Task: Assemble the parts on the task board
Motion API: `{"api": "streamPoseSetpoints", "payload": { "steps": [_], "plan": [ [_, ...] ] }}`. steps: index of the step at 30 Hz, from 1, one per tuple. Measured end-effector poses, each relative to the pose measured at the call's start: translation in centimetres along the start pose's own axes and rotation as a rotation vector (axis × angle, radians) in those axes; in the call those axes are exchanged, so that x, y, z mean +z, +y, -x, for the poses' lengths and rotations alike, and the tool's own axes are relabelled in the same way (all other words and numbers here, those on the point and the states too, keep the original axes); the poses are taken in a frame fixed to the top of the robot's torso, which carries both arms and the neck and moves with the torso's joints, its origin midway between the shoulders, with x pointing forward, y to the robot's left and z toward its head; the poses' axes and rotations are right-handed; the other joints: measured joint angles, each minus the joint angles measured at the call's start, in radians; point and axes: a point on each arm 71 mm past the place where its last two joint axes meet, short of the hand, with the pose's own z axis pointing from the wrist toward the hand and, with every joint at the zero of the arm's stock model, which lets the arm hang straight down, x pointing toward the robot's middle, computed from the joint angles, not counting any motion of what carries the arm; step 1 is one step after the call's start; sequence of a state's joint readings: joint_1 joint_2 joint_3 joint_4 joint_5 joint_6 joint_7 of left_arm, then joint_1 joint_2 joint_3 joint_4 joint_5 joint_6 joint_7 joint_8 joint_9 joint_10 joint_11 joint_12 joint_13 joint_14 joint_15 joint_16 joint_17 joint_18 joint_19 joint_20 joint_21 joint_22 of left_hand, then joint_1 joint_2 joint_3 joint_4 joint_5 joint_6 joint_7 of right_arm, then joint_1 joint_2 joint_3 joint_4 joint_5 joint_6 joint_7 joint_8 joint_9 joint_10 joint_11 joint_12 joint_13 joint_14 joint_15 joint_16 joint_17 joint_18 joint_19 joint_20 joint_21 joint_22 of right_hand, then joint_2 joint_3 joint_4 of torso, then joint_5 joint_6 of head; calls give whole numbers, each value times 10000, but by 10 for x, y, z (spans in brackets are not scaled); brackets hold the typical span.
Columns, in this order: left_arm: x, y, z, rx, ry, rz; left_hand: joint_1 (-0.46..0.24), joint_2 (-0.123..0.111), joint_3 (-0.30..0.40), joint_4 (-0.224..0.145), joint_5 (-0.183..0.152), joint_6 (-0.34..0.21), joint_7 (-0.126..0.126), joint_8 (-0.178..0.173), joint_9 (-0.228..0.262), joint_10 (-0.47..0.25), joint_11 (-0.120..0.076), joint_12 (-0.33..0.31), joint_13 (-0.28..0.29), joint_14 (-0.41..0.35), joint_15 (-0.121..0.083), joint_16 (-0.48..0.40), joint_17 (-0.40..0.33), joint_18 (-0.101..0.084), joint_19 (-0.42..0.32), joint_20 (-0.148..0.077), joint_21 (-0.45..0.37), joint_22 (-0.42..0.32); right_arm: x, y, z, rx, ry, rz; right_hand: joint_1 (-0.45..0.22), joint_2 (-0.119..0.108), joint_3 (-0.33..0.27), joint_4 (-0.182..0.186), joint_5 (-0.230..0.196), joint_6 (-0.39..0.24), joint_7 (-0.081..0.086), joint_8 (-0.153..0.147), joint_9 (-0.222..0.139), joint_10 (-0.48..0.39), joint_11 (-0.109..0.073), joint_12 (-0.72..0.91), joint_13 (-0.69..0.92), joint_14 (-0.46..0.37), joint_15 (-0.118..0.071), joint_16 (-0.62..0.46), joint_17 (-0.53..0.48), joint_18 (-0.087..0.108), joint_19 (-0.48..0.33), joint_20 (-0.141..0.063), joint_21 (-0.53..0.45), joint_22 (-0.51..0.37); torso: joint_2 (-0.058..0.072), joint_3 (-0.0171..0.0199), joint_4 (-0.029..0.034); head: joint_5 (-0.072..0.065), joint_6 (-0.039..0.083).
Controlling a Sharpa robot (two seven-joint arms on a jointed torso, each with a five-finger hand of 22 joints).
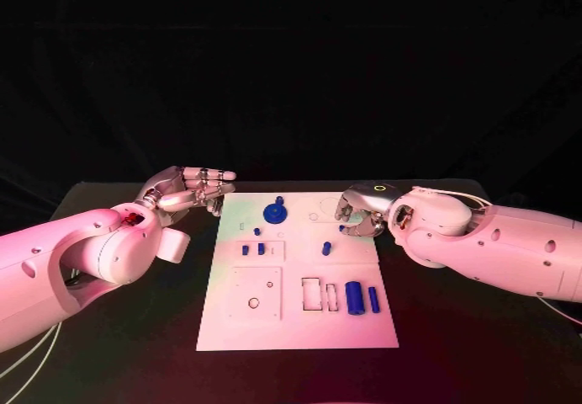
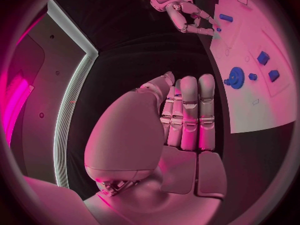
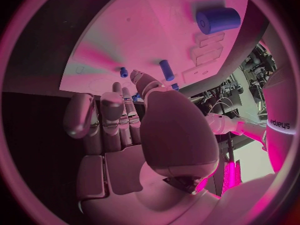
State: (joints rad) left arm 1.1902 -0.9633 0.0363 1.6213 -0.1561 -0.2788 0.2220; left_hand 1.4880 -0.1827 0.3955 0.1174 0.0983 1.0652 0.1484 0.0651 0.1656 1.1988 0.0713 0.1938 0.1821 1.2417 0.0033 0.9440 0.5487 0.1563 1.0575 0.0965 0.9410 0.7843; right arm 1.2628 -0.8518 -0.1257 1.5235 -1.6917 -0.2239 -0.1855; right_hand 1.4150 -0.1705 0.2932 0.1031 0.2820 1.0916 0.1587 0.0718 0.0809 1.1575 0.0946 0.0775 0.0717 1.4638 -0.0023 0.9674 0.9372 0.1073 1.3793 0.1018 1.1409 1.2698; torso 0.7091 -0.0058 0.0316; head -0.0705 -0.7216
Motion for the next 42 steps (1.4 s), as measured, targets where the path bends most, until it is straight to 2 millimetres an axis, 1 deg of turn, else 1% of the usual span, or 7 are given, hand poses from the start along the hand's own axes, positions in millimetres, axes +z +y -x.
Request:
{"api": "streamPoseSetpoints", "payload": {
  "steps": [1, 4, 15, 19, 20, 38, 42],
  "plan": [
    [0, 0, 0, -47, 0, -16, 0, 0, 0, 0, 0, 0, 0, 0, -8, 0, 0, 0, 10, -25, -25, -15, -5, 95, -16, 16, 0, -12, 0, 0, -1, -46, 31, -26, 0, 0, 11, -11, 0, 0, 0, 0, 0, 0, 0, 0, 0, 17, 15, 52, 43, 0, 15, 15, 33, 34, 2, -1, 1, -2, -5],
    [-1, -1, 0, -166, -14, -53, 0, 0, 0, 0, 0, 0, 0, 0, -11, 0, 0, 0, 10, -33, -33, -39, -5, 111, -16, 16, -39, -44, 2, -1, -4, -161, 134, -94, 0, 0, 67, -9, 0, -1, 0, 0, 0, -54, 17, 0, 0, 25, 23, 146, 128, -152, 14, 14, 111, 119, 4, 5, 1, 1, -27],
    [-1, -1, 0, -379, -52, -78, 0, 0, -53, -53, 0, -1, -1, 0, -28, -37, 36, 0, 29, -67, 1, -80, -36, 115, -52, -19, -117, -130, 7, 0, -12, -343, 279, -177, -1, 2, 527, -107, -214, 14, -15, 0, 2, -68, -1, 0, 1, 25, 22, 766, 554, -153, 159, 14, 660, 383, 5, 28, -11, 75, -63],
    [-1, -1, -1, -412, -43, -73, 0, 0, -55, -56, 0, -1, -1, 0, -28, -37, 36, 0, 29, -67, 1, -80, -36, 114, -52, -19, -117, -146, 8, 0, -14, -339, 313, -196, 41, 44, 801, -110, -270, 155, -81, 7, 38, 86, -97, 77, 17, 25, 22, 1122, 851, -183, 308, 14, 1020, 383, 4, 31, -13, 75, -73],
    [-1, -1, -1, -417, -40, -73, 0, 0, -56, -55, 0, -1, -1, 0, -28, -36, 36, 0, 29, -67, 1, -80, -36, 114, -52, -19, -117, -147, 9, 0, -15, -333, 323, -190, 69, 72, 871, -121, -306, 197, -122, 38, 49, 137, -96, 84, 17, 25, 22, 1212, 922, -309, 378, 6, 1113, 383, 4, 31, -13, 69, -74],
    [0, -1, -2, -465, -14, -50, 53, 52, -55, -55, 0, -2, -1, 0, -46, -72, 72, 0, 40, -67, 1, -80, -53, 113, -51, -19, -171, -175, 12, 3, -16, -251, 340, -148, 46, 140, 1475, -344, -389, 614, -255, 168, 173, 595, -270, 236, 77, 26, -53, 1980, 1512, -309, 623, -93, 1838, 381, -3, 31, -4, 58, -108],
    [1, -1, -3, -470, 4, -44, 53, 52, -85, -85, 0, -10, 7, 0, -55, -72, 72, 37, 50, -67, 1, -80, -63, 113, -74, 4, -212, -210, 13, 4, -16, -232, 346, -163, 37, 151, 1593, -462, -407, 734, -303, 243, 216, 692, -316, 246, 104, 4, -75, 2104, 1592, -464, 665, -135, 1983, 381, -3, 28, -2, 52, -108]
  ]
}}
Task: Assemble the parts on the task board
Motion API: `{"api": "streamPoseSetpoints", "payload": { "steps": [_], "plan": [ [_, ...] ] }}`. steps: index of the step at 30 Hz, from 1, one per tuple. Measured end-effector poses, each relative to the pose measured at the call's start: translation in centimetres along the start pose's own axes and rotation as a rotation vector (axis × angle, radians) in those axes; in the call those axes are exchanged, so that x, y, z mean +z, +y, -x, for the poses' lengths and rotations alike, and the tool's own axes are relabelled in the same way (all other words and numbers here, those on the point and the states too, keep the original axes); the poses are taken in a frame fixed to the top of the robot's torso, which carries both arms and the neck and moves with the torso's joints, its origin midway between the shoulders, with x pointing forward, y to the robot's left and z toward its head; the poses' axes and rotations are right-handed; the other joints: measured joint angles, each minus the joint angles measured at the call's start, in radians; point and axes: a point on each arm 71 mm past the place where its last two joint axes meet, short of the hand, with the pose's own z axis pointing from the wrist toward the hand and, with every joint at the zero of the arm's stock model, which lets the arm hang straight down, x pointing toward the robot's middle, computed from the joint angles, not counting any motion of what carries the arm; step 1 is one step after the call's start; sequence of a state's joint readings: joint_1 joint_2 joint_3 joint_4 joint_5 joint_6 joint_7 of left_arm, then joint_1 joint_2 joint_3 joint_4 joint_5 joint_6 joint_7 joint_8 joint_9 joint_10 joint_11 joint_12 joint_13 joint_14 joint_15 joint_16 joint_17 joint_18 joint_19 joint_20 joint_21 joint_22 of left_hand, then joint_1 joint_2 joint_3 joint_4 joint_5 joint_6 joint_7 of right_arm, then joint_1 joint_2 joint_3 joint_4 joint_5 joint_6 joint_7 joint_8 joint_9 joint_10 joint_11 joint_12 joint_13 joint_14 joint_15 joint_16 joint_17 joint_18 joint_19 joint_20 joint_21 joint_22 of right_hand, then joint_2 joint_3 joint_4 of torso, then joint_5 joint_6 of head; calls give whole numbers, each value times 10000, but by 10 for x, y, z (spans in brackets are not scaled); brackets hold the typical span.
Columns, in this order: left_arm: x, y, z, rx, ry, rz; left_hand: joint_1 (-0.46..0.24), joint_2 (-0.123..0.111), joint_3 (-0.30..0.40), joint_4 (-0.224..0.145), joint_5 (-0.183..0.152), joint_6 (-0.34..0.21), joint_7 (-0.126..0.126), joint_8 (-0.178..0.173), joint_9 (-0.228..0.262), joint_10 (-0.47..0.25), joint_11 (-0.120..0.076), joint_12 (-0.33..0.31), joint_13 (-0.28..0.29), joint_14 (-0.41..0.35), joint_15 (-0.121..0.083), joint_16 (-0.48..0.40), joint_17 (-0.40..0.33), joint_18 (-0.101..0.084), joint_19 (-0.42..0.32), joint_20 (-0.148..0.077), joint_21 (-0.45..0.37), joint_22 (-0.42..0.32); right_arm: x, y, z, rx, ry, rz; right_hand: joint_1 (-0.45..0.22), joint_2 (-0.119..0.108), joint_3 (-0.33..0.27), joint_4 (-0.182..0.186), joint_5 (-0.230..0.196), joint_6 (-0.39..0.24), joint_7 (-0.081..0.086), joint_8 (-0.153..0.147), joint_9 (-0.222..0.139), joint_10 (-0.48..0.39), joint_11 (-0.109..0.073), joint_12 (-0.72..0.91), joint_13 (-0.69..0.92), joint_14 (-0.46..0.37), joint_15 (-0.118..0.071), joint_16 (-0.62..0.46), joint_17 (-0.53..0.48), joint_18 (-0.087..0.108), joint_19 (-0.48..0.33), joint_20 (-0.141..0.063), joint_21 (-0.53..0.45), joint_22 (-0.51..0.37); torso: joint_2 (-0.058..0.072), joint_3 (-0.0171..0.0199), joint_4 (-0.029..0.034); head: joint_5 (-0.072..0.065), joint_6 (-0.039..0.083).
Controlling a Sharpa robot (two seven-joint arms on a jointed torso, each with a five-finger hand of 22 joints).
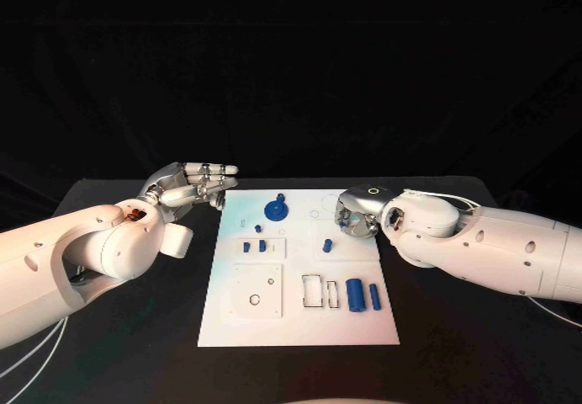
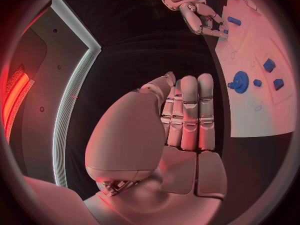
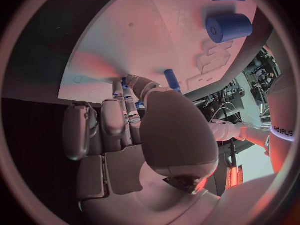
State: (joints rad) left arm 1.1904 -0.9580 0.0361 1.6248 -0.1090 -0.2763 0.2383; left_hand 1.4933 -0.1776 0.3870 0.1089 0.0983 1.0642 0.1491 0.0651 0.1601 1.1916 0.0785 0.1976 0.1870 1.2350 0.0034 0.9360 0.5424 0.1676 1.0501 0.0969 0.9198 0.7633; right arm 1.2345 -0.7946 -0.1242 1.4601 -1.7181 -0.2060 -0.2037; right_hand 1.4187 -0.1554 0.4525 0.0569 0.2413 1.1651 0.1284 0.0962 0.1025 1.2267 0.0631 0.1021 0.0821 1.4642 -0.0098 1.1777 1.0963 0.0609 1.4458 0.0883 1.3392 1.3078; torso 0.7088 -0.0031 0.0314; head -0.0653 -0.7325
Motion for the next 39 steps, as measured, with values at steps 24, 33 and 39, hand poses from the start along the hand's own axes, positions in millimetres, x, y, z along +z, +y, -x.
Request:
{"api": "streamPoseSetpoints", "payload": {
  "steps": [24, 33, 39],
  "plan": [
    [1, 1, 1, 8, -5, 103, 53, 52, -12, -66, 0, -64, 63, 0, -23, -36, 36, 0, 11, -38, 38, -37, -21, -2, -12, 13, -62, -55, -6, -3, -2, 359, -392, -67, 133, 293, 584, -421, -391, 130, 7, -6, 85, 97, 28, -49, -5, 22, -49, 152, 61, 2, 46, -48, 219, -3, -6, 2, -7, 1, 56],
    [2, 2, 1, 9, -7, 123, 53, 52, -12, -65, 0, -64, 63, 0, -31, -72, 71, 0, 16, -38, 38, -37, -33, -3, -12, 12, -61, -82, -11, -8, 7, 605, -933, -133, 144, 302, 681, -518, -420, 129, 6, -20, 99, 98, 29, -52, -4, 22, -49, 209, 70, 1, 46, -47, 218, -3, -8, -4, 0, -12, 63],
    [2, 2, 1, 11, -12, 129, 53, 52, -14, -67, 0, -100, 99, 0, -31, -72, 72, 0, 18, -38, 38, -37, -33, -7, -12, 12, -100, -82, -17, -7, 14, 733, -1187, -69, 144, 301, 681, -518, -381, 129, 6, -21, 100, 134, 65, -54, -3, 22, -48, 209, 70, 1, 82, -11, 257, -4, -9, -4, -6, -18, 83]
  ]
}}
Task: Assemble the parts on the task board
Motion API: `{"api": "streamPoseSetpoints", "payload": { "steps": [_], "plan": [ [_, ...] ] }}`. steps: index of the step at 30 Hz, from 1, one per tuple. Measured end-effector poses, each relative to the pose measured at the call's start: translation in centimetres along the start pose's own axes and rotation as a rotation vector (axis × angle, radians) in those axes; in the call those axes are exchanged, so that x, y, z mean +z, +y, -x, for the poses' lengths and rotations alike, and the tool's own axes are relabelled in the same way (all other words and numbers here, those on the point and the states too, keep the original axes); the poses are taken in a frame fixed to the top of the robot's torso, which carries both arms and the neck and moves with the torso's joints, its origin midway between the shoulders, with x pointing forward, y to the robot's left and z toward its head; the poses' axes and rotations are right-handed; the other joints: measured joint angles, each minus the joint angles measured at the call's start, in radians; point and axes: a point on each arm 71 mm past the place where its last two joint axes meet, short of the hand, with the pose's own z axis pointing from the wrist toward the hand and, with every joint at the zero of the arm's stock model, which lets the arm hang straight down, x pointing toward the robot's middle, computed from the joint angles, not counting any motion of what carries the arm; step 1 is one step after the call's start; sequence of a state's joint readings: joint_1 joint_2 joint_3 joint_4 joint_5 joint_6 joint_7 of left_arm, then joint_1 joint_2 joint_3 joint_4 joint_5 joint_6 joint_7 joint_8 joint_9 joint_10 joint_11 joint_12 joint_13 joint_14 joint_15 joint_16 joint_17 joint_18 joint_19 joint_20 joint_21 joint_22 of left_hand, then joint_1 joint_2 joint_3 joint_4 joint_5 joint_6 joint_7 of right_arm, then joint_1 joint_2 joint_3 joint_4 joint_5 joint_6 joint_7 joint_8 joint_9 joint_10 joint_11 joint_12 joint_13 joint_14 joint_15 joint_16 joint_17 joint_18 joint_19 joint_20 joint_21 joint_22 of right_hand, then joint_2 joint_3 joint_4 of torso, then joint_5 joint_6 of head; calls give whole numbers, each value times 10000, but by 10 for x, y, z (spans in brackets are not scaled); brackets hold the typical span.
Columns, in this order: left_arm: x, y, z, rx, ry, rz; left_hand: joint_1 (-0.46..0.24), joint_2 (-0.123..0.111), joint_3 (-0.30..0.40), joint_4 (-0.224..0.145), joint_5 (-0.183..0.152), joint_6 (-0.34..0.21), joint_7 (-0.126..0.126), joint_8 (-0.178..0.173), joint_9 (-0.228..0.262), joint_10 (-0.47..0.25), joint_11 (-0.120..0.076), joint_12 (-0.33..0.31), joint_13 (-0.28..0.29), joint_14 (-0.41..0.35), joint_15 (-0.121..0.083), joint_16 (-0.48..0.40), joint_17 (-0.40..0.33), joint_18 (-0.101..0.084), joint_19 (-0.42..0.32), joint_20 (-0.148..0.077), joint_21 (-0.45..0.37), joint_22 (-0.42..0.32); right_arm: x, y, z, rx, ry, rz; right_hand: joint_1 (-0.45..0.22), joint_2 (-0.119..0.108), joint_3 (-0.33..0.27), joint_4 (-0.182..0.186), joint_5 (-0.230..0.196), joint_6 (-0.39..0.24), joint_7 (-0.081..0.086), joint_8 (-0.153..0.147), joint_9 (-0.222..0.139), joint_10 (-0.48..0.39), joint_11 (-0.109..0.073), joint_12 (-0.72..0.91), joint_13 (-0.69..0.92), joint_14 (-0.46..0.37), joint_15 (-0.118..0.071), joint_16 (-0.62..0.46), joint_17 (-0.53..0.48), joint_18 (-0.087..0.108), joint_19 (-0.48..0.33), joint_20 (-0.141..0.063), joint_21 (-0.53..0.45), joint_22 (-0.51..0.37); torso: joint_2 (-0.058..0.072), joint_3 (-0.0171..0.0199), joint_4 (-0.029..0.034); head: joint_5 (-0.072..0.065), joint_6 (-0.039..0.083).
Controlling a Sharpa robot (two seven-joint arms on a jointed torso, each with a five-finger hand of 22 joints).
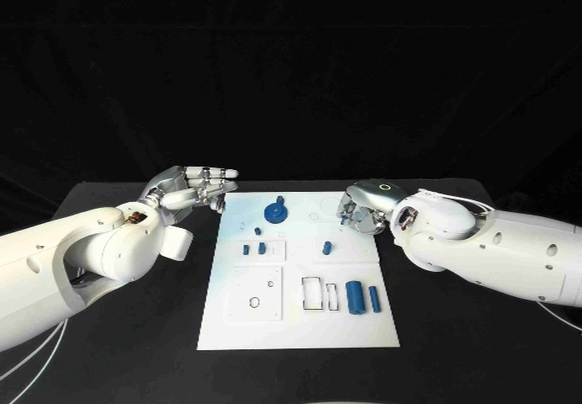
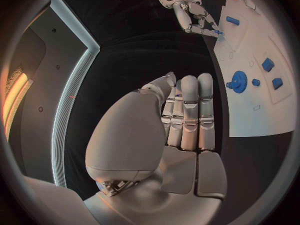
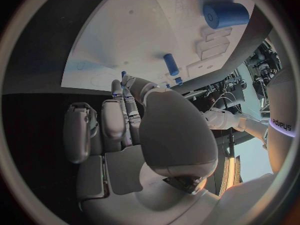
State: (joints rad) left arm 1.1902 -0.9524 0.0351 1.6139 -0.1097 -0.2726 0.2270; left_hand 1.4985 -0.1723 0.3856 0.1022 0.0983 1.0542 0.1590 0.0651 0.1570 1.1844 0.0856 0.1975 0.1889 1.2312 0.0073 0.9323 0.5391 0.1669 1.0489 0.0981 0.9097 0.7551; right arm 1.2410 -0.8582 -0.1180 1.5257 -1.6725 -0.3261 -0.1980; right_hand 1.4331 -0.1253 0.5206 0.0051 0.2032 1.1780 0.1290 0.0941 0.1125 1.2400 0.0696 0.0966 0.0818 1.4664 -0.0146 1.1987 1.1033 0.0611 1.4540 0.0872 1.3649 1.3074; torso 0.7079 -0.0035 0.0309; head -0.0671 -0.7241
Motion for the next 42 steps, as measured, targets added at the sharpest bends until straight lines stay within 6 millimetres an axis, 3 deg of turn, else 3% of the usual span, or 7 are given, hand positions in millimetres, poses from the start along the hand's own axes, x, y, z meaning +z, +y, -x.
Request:
{"api": "streamPoseSetpoints", "payload": {
  "steps": [7, 13, 20, 31, 42],
  "plan": [
    [0, 0, 0, 0, 2, 5, 0, 0, -26, -26, 0, 0, 0, 0, -10, 0, 0, 0, -1, 0, 0, 0, 0, -26, 0, 0, 0, -14, -10, 18, 10, 316, -234, 472, 0, -1, -1, 0, 1, -1, -1, 0, 0, 1, 1, -4, 0, 0, 0, 0, -1, 0, -1, 0, 0, 0, -9, -12, -6, 22, 21],
    [1, 1, -2, -8, 41, 16, 0, 0, -26, -26, 0, 0, 0, 0, -9, 0, 0, 0, -1, 0, 0, 0, 1, -27, 0, 0, 0, -14, -16, 52, 15, 704, -357, 1310, 0, -1, -2, 2, 1, -2, -2, -1, 11, 1, 1, -25, 0, 0, 1, 0, -2, 1, -1, 0, -1, -1, -9, -12, 0, 81, 54],
    [1, 2, -3, -15, 88, 48, 0, 0, -26, -26, 0, 0, -1, 0, -9, -34, 34, 0, -2, -1, 1, 0, -11, -29, 0, 0, 0, -29, -16, 90, 14, 1066, -377, 2234, 0, -2, 24, -25, -1, 3, 3, -1, 10, 1, 2, -40, -1, 0, 1, 0, -3, 1, -1, 0, -1, 4, 6, -8, 10, 297, 30],
    [3, 3, -8, -43, 196, 61, 0, 0, -26, -26, 0, 0, 0, 0, -19, -34, 34, 0, 8, -1, 1, 0, -10, -31, 0, 0, 0, -28, -11, 134, -12, 1547, 65, 3122, -1, -3, 51, -53, -9, 20, 21, -22, 20, 17, 18, -64, -10, 0, 1, 0, -4, 1, -2, 0, -1, 6, 10, -19, 6, 701, -185],
    [7, 4, -15, -84, 354, 89, 0, 0, -25, -26, 0, 0, -1, 0, -18, -34, 34, 0, 7, -1, 1, 0, -10, -32, 0, 0, 1, -27, -4, 151, -40, 1717, 469, 3280, -31, 24, 51, -53, 41, 19, 20, 21, 17, 18, 18, -86, 0, 0, 1, 0, -6, 0, -2, 0, -1, 5, 14, -17, 7, 787, -304]
  ]
}}
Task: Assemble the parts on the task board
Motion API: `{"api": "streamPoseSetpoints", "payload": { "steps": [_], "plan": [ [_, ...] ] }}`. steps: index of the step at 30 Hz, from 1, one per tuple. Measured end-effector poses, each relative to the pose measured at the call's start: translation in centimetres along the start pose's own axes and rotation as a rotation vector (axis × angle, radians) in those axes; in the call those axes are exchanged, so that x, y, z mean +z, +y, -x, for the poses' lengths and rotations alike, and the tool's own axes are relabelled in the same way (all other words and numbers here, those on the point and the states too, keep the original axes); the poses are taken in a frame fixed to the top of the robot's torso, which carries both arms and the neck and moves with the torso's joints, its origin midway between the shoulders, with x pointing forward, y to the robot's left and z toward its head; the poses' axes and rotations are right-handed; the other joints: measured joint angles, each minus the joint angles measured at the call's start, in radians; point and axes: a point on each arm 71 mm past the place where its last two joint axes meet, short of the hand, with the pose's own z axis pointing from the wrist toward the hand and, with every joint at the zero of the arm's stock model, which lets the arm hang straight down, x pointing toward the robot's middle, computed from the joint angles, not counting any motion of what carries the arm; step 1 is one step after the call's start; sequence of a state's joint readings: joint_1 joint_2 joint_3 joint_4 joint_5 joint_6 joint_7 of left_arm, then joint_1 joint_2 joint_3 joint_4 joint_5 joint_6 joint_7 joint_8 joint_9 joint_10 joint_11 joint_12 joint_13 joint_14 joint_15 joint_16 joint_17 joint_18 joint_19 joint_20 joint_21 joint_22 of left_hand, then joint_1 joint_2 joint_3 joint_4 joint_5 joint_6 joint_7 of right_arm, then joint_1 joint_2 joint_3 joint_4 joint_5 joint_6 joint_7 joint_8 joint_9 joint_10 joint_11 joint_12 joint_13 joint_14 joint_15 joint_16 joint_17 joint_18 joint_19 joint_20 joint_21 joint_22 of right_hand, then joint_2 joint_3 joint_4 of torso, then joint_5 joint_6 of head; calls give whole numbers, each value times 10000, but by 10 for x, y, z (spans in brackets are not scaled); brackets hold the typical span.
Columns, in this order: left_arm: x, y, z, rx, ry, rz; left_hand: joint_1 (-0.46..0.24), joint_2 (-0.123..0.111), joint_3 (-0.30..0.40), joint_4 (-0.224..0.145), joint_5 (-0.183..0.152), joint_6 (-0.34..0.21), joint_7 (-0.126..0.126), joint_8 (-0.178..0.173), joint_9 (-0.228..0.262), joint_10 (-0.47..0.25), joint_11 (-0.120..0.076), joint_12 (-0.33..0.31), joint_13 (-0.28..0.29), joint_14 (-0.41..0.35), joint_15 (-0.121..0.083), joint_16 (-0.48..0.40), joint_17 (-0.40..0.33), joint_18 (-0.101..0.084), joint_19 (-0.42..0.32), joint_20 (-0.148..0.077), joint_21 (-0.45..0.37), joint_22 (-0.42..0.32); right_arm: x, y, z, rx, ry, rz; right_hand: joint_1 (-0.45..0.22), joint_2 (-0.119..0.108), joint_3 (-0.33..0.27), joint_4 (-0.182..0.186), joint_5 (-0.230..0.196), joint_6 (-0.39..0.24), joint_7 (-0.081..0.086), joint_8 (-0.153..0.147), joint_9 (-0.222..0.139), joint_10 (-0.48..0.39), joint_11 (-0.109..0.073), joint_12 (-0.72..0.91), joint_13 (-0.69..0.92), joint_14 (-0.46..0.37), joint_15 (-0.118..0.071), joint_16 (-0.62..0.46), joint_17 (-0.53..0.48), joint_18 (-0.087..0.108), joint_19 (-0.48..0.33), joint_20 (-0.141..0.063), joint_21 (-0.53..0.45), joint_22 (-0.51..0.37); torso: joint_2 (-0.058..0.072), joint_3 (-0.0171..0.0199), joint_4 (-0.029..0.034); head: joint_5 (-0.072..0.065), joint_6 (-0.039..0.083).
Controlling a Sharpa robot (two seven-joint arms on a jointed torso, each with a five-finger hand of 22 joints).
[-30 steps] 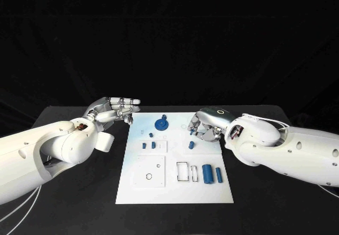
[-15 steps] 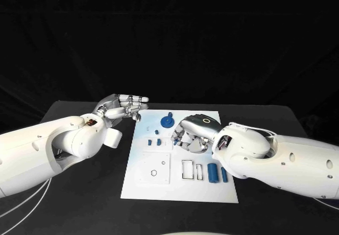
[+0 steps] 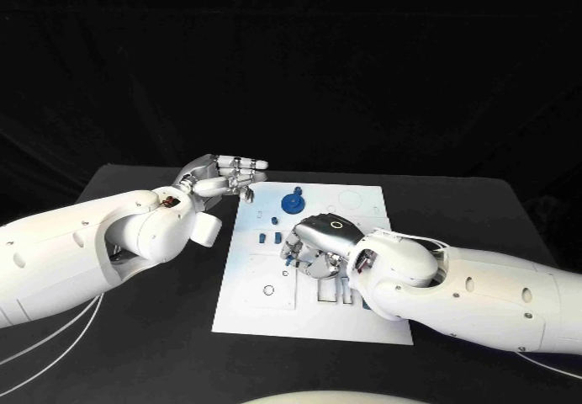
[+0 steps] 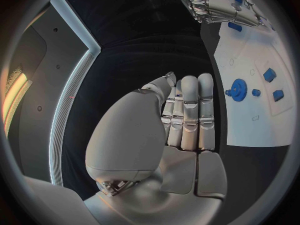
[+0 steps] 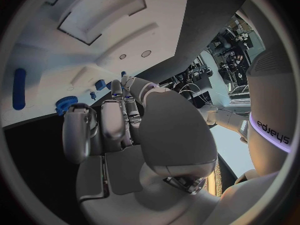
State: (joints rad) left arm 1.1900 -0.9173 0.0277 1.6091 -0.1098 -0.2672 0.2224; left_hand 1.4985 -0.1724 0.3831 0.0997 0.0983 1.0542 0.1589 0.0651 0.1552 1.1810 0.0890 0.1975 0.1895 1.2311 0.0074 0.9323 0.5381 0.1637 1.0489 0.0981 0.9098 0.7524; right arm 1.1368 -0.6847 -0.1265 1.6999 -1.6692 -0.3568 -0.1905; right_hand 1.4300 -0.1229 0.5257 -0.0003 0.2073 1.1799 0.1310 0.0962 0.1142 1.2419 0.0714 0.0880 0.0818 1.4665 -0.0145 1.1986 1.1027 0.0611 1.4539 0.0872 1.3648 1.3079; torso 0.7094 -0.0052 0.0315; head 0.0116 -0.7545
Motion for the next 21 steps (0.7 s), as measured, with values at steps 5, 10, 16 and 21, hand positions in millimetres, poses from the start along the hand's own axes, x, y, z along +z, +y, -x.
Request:
{"api": "streamPoseSetpoints", "payload": {
  "steps": [5, 10, 16, 21],
  "plan": [
    [0, 0, -1, -6, 23, 8, 0, 0, 0, 0, 0, 0, 0, 0, 0, 0, 0, 0, -1, 0, 0, 0, 0, 0, 0, 0, 0, 0, 3, 1, -5, 1, 77, 4, -53, 24, 0, 0, 0, -1, -1, -2, 4, 1, 1, -16, 0, 0, 0, 0, -1, 1, 0, 0, 0, 0, 1, 5, -7, 94, -45],
    [1, 0, -2, -13, 49, 14, 0, 0, 0, 0, 0, 0, 0, 0, 1, 0, 0, 0, -1, 0, 0, 0, 0, 0, 0, 0, 0, 0, 5, 1, -10, -7, 163, -2, -66, 13, -1, 0, -2, -2, -1, -4, 15, 17, 17, -16, 0, 0, 0, 0, -13, 1, 0, 0, 0, -1, 1, 10, -7, 163, -81],
    [1, 0, -3, -20, 80, 20, 0, 0, 0, 0, 0, -37, 37, 0, 1, 0, 0, 0, 8, 0, 0, 0, -11, 0, 0, 0, -38, -13, 7, 1, -13, -32, 272, -12, -65, 12, -1, 0, -3, -3, -2, -6, 16, 18, 18, -17, 0, 0, 0, 0, -13, 0, 0, 0, 0, -2, 6, 10, -8, 224, -130],
    [1, 0, -3, -20, 94, 22, 0, 0, 0, 0, 0, -37, 37, 0, 1, 0, 0, 0, 8, 0, 0, 0, -11, 0, 0, 0, -38, -13, 7, -2, -15, -79, 387, -73, -132, -25, -1, 0, -4, -6, -4, -17, 16, 36, 35, -30, 0, 0, 0, 40, -13, 0, 0, 0, 0, -3, 6, 9, -12, 240, -153]
  ]
}}
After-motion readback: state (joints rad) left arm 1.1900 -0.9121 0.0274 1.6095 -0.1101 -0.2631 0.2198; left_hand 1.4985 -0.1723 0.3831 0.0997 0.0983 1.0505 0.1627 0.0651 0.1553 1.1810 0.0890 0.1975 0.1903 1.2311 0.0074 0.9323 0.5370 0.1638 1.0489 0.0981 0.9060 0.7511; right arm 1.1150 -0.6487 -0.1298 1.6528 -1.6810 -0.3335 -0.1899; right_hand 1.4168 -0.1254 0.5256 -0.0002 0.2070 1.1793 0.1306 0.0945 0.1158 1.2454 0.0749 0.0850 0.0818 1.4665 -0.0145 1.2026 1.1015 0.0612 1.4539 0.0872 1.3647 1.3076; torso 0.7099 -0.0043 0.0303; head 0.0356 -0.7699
